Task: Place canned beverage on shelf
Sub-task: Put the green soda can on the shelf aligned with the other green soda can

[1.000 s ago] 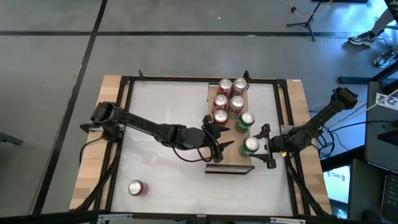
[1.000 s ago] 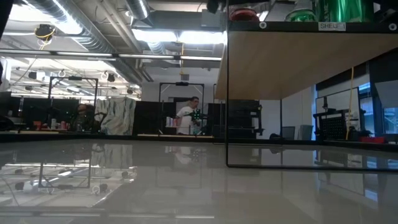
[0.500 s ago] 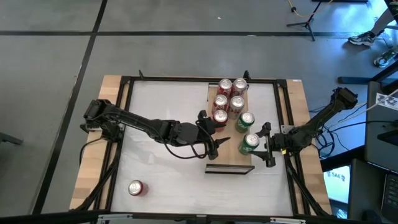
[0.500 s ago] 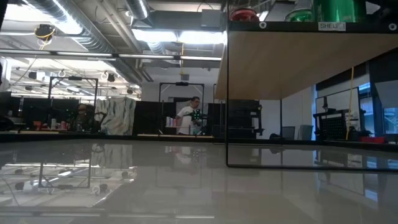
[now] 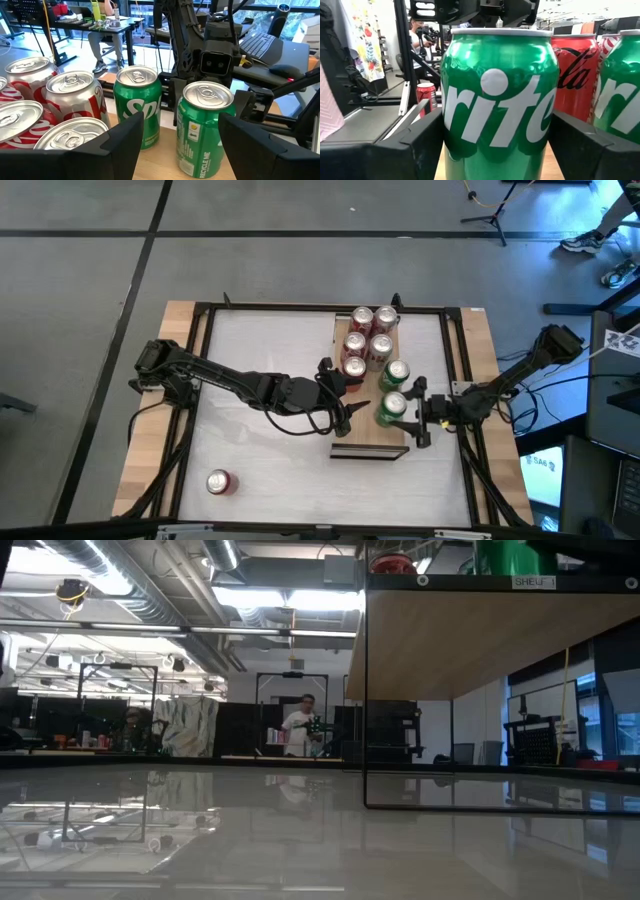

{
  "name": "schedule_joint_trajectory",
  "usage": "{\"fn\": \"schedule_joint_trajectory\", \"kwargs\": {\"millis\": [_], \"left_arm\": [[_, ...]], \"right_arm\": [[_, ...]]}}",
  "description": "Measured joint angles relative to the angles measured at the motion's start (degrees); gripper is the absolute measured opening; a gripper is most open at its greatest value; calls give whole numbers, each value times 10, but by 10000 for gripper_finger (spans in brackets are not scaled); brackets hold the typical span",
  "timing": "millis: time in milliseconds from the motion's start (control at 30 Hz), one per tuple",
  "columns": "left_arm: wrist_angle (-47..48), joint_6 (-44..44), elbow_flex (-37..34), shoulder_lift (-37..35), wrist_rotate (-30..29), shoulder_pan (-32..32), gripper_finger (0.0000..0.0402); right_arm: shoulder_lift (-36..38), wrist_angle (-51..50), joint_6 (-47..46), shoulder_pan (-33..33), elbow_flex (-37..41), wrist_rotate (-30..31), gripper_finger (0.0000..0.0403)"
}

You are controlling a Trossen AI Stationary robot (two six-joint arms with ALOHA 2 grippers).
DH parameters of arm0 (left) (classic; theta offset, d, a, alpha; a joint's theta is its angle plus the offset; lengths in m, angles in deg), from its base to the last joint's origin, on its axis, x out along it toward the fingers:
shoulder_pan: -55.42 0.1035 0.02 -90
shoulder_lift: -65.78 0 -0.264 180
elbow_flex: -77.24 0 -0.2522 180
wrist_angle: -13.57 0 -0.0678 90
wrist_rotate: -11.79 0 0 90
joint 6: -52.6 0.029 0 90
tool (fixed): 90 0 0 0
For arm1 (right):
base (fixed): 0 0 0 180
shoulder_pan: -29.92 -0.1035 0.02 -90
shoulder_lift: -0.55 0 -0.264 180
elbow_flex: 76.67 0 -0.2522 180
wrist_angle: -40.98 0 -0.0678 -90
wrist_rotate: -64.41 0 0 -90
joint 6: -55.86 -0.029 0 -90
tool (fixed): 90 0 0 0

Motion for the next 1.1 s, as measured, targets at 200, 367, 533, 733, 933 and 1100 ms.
{"fn": "schedule_joint_trajectory", "kwargs": {"millis": [200, 367, 533, 733, 933, 1100], "left_arm": [[0, 0, 0, 0, 0, 0, 247], [0, 0, 0, 0, 1, 0, 247], [0, 0, 0, 0, 1, 0, 247], [0, 0, 0, 0, 1, 0, 247], [0, 0, 0, 0, 1, 0, 247], [0, 0, 0, 0, 1, 0, 247]], "right_arm": [[-20, -1, 4, 10, -11, 0, 304], [-21, -3, 4, 10, -11, -9, 305], [-21, -8, 4, 10, -11, -10, 305], [-21, -7, 4, 10, -11, -10, 305], [-21, -7, 4, 10, -11, -10, 305], [-21, -7, 4, 10, -11, -10, 307]]}}
